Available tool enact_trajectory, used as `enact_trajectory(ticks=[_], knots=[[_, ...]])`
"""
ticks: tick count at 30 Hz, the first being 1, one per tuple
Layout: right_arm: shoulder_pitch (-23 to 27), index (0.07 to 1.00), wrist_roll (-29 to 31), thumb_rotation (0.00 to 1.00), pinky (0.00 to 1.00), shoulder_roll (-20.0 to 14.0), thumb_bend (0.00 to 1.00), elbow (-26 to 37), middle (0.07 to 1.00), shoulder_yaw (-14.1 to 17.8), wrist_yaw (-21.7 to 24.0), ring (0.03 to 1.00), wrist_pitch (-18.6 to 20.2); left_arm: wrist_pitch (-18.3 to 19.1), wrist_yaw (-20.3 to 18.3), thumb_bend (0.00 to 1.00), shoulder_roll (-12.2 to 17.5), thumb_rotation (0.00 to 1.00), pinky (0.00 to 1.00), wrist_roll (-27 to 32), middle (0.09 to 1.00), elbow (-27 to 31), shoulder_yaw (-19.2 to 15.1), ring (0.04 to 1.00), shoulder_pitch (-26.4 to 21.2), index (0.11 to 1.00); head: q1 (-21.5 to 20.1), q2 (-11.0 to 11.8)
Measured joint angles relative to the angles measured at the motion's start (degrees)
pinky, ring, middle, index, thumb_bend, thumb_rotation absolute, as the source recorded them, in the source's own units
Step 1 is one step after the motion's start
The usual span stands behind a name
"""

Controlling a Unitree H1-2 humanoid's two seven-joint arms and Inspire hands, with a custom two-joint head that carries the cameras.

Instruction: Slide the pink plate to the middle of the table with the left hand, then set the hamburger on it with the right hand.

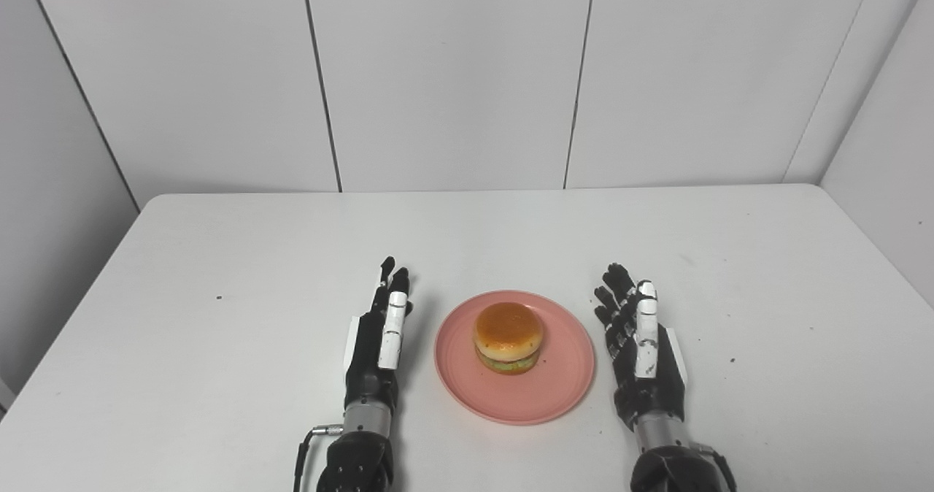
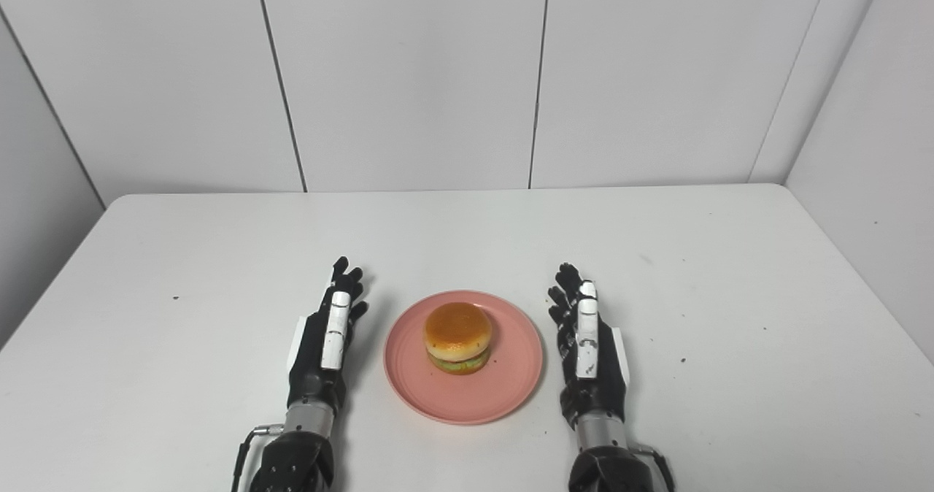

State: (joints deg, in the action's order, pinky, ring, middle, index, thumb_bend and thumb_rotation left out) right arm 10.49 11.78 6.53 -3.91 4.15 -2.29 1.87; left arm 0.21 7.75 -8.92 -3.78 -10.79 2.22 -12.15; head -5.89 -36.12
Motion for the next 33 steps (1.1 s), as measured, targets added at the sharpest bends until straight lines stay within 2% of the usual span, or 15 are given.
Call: enact_trajectory(ticks=[6, 11, 15, 23, 33], knots=[[-0.03, 0.896, 0.07, 1.00, 0.96, 0.00, 0.87, 0.00, 0.937, 0.15, -0.05, 0.936, 0.00, -1.16, -0.08, 0.75, -0.02, 1.00, 1.00, -0.04, 0.941, -0.45, -0.04, 0.955, 0.21, 0.966, 0.35, 0.00], [-0.02, 0.887, -0.22, 1.00, 0.95, -0.02, 0.85, -0.24, 0.927, 0.42, -0.06, 0.925, -0.01, -4.21, 0.48, 0.72, -0.58, 1.00, 1.00, -0.10, 0.942, -1.65, -0.63, 0.955, 0.13, 0.964, 0.70, 0.26], [-0.02, 0.877, -0.44, 1.00, 0.95, -0.02, 0.85, -0.70, 0.922, 0.63, -0.08, 0.915, -0.03, -5.92, 2.37, 0.73, -1.02, 1.00, 1.00, -0.11, 0.949, -2.36, -1.20, 0.969, 0.04, 0.967, 0.79, 0.44], [-0.03, 0.863, -1.57, 1.00, 0.94, -0.03, 0.86, -0.76, 0.917, 0.72, -0.74, 0.910, -0.08, -10.26, 3.42, 0.74, -1.34, 1.00, 1.00, -0.13, 0.956, -3.81, -1.11, 0.977, -0.38, 0.969, 0.88, 0.53], [-0.38, 0.873, -3.94, 1.00, 0.95, -0.32, 0.84, -0.54, 0.923, 0.42, -0.85, 0.919, -0.05, -10.77, 3.47, 0.73, -1.43, 1.00, 1.00, -0.14, 0.951, -4.03, -1.06, 0.968, -0.38, 0.968, 1.14, 0.62]])
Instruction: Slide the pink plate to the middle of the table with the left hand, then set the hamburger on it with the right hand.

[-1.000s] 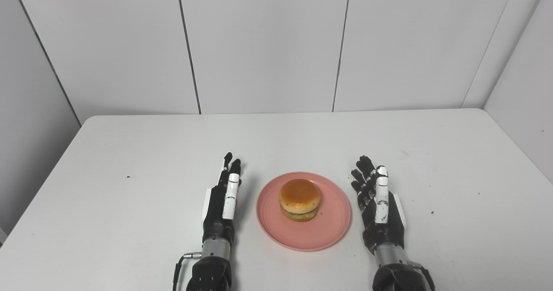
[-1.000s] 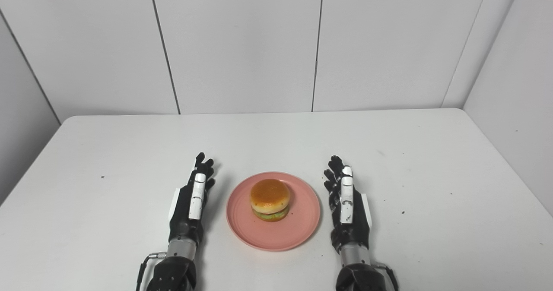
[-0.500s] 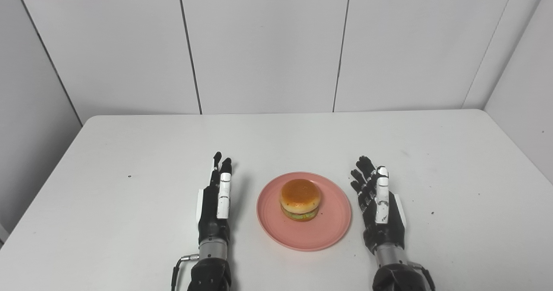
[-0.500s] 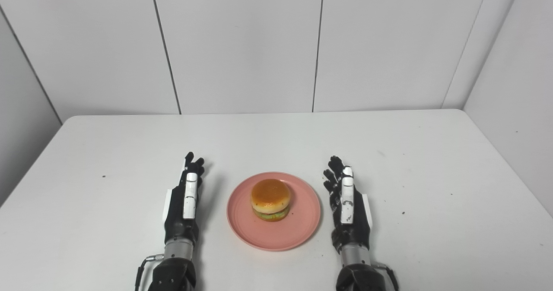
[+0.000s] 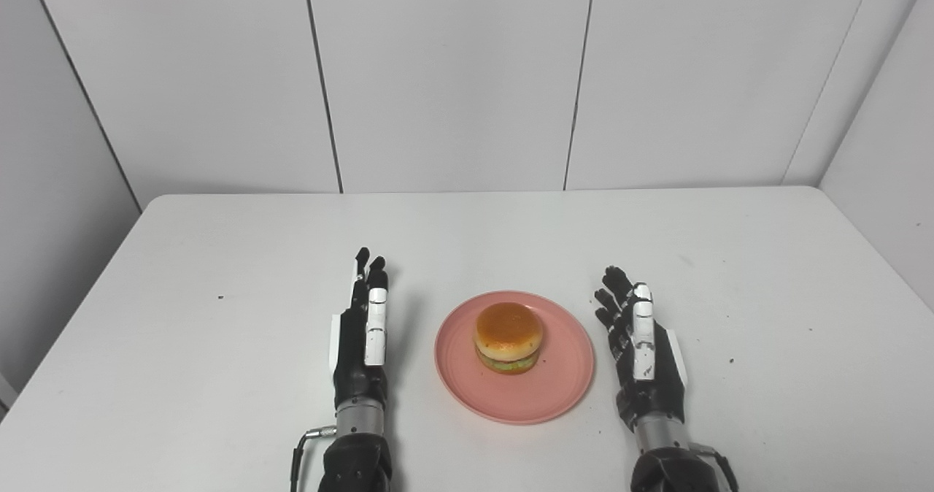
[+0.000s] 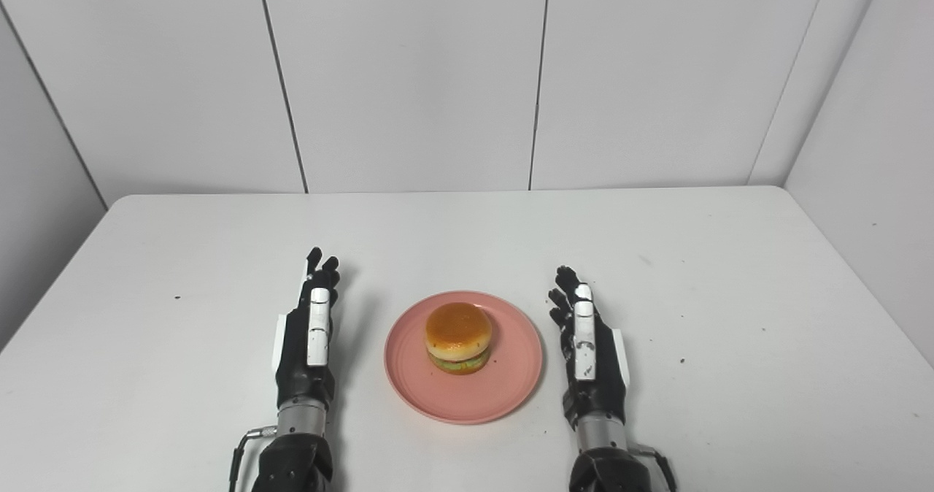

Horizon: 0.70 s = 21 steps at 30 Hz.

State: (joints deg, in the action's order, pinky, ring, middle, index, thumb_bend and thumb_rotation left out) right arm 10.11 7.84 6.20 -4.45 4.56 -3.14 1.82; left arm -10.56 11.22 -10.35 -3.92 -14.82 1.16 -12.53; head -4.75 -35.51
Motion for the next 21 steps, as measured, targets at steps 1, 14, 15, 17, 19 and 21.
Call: enact_trajectory(ticks=[1, 14, 15, 17, 19, 21], knots=[[-0.01, 0.872, -0.11, 1.00, 0.96, -0.04, 0.84, 0.00, 0.922, -0.02, 0.01, 0.918, 0.00, 0.00, 0.00, 0.73, -0.01, 1.00, 1.00, 0.00, 0.953, -0.01, 0.00, 0.970, 0.00, 0.971, 0.09, 0.00], [-0.11, 0.878, -1.51, 1.00, 0.98, -0.28, 0.84, 0.04, 0.937, -0.05, 0.00, 0.934, 0.00, 0.02, -0.07, 0.77, 0.00, 1.00, 1.00, 0.04, 0.950, 0.00, 0.27, 0.977, 0.03, 0.981, 0.53, 0.09], [-0.12, 0.880, -1.57, 1.00, 0.98, -0.31, 0.84, 0.04, 0.938, -0.06, 0.01, 0.935, 0.00, 0.02, -0.06, 0.77, 0.00, 1.00, 1.00, 0.02, 0.949, 0.00, 0.28, 0.976, 0.03, 0.981, 0.44, 0.09], [-0.13, 0.877, -1.65, 1.00, 0.99, -0.43, 0.84, 0.03, 0.931, -0.12, 0.05, 0.927, -0.01, 0.02, -0.06, 0.76, 0.00, 1.00, 1.00, -0.01, 0.950, -0.01, 0.31, 0.976, 0.02, 0.983, 0.44, 0.09], [-0.13, 0.876, -1.68, 1.00, 0.99, -0.56, 0.84, 0.02, 0.928, -0.14, 0.11, 0.924, -0.02, 0.05, -0.06, 0.76, 0.00, 1.00, 1.00, -0.03, 0.951, -0.01, 0.31, 0.975, 0.01, 0.985, 0.44, 0.09], [-0.13, 0.881, -1.82, 1.00, 1.00, -0.69, 0.84, 0.01, 0.931, -0.22, 0.11, 0.926, -0.03, 0.13, -0.05, 0.75, 0.00, 1.00, 1.00, -0.16, 0.951, -0.01, 0.31, 0.973, 0.01, 0.986, 0.53, 0.09]])
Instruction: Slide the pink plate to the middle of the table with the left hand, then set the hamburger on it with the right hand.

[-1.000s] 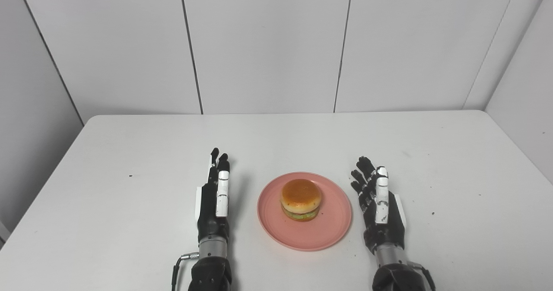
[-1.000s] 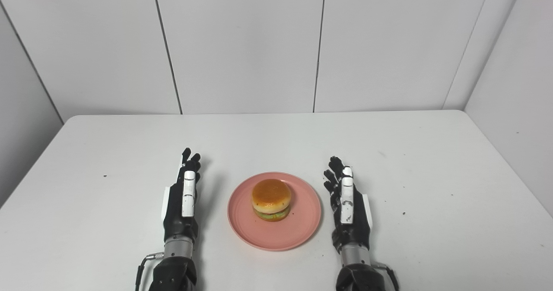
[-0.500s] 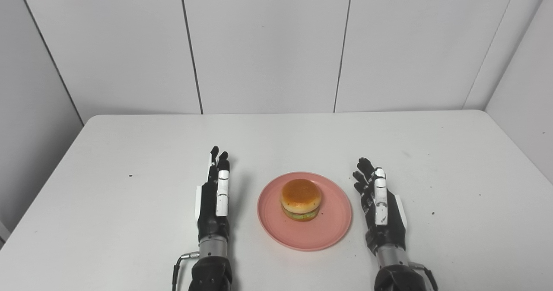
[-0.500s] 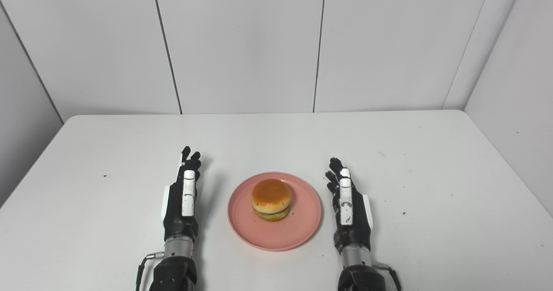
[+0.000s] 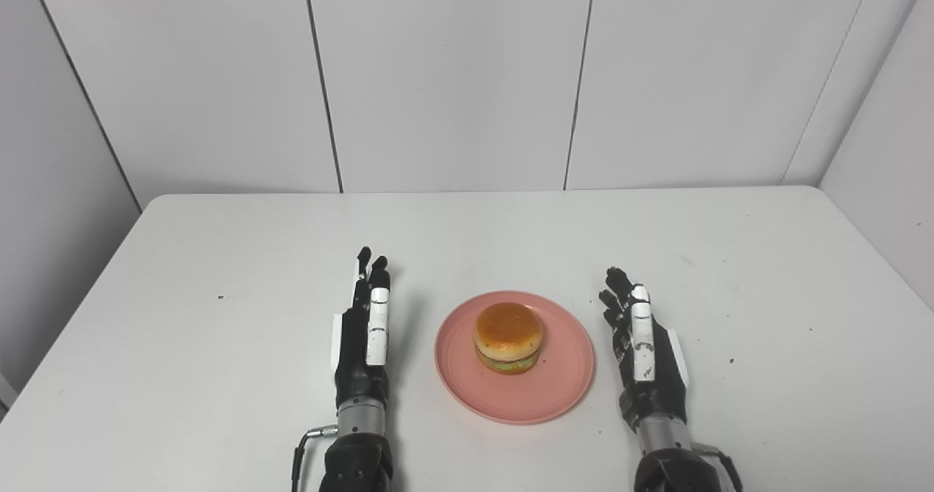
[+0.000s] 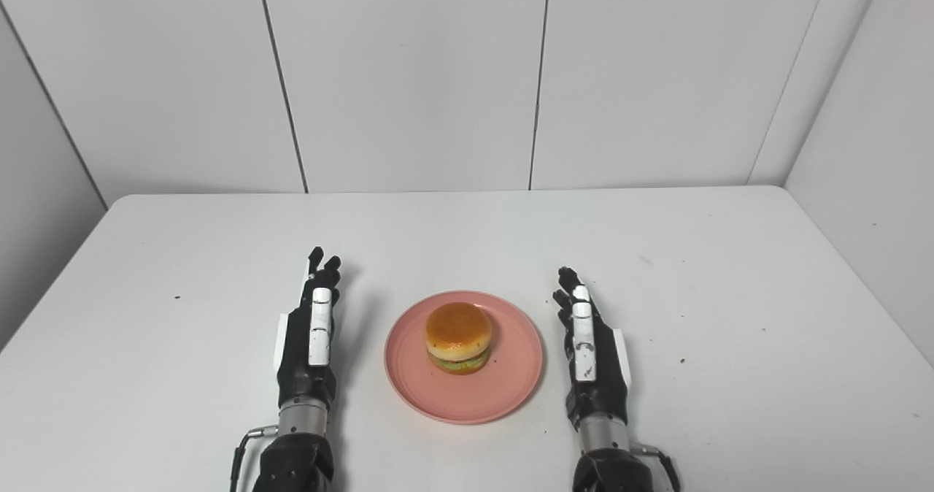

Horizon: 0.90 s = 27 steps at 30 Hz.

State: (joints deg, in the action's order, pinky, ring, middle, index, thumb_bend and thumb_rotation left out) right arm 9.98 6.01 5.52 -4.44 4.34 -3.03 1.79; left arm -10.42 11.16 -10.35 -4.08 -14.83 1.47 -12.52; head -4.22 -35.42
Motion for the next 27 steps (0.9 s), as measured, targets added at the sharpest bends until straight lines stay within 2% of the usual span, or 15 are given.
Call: enact_trajectory(ticks=[23, 26, 27], knots=[[-0.03, 0.874, -0.14, 1.00, 0.97, -0.18, 0.83, -0.06, 0.920, -0.25, 0.03, 0.912, -0.02, 2.53, 0.01, 0.62, 0.00, 1.00, 1.00, 0.00, 0.927, 0.22, -0.02, 0.949, 0.00, 1.000, 0.18, 0.09], [-0.03, 0.880, -0.17, 1.00, 0.98, -0.19, 0.83, -0.05, 0.927, -0.25, 0.03, 0.918, -0.02, 2.72, 0.01, 0.62, -0.02, 1.00, 1.00, 0.01, 0.941, 0.29, -0.03, 0.955, 0.00, 1.000, 0.35, 0.17], [-0.03, 0.882, -0.17, 1.00, 0.99, -0.20, 0.83, -0.05, 0.930, -0.25, 0.04, 0.921, -0.02, 2.73, 0.01, 0.65, -0.04, 0.99, 1.00, 0.01, 0.955, 0.30, -0.03, 0.962, 0.01, 0.988, 0.35, 0.18]])
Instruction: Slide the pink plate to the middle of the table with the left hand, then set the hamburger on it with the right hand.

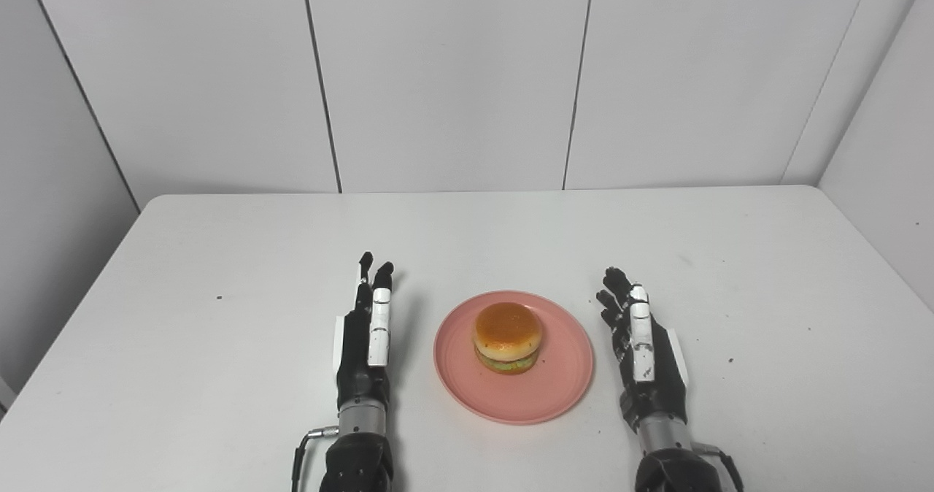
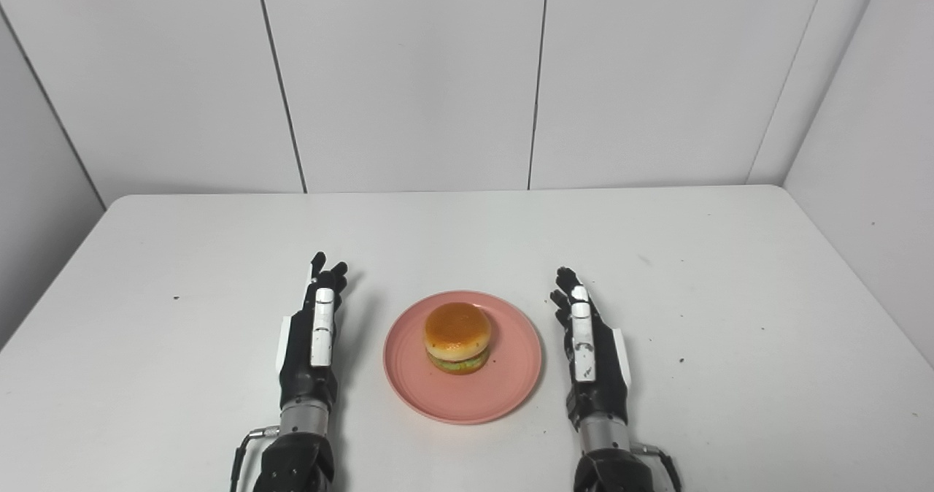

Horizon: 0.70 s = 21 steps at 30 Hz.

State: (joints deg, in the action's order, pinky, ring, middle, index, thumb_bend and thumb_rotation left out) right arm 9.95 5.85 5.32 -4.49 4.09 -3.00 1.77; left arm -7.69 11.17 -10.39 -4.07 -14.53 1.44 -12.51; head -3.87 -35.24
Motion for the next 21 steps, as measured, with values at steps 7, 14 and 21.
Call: enact_trajectory(ticks=[7, 14, 21], knots=[[-0.07, 0.874, -0.11, 1.00, 0.98, -0.06, 0.84, 0.06, 0.930, 0.00, 0.00, 0.924, 0.00, 0.36, -0.07, 0.72, 0.11, 0.98, 1.00, -0.05, 0.998, 0.16, 0.47, 0.990, 0.05, 0.966, -0.09, -0.26], [-0.25, 0.881, 0.01, 1.00, 0.99, -0.04, 0.84, 0.26, 0.932, -0.02, 0.00, 0.930, 0.03, 3.23, -0.68, 0.77, 1.08, 0.97, 1.00, -1.11, 1.000, 0.38, 1.68, 1.000, 0.03, 0.981, -0.26, -0.26], [-0.24, 0.881, -0.27, 1.00, 0.96, -0.05, 0.82, 0.26, 0.926, -0.22, -0.02, 0.917, 0.04, 3.92, -0.68, 0.76, 1.07, 0.96, 1.00, -1.03, 1.000, 0.48, 1.51, 1.000, 0.03, 0.999, -0.62, -0.09]])
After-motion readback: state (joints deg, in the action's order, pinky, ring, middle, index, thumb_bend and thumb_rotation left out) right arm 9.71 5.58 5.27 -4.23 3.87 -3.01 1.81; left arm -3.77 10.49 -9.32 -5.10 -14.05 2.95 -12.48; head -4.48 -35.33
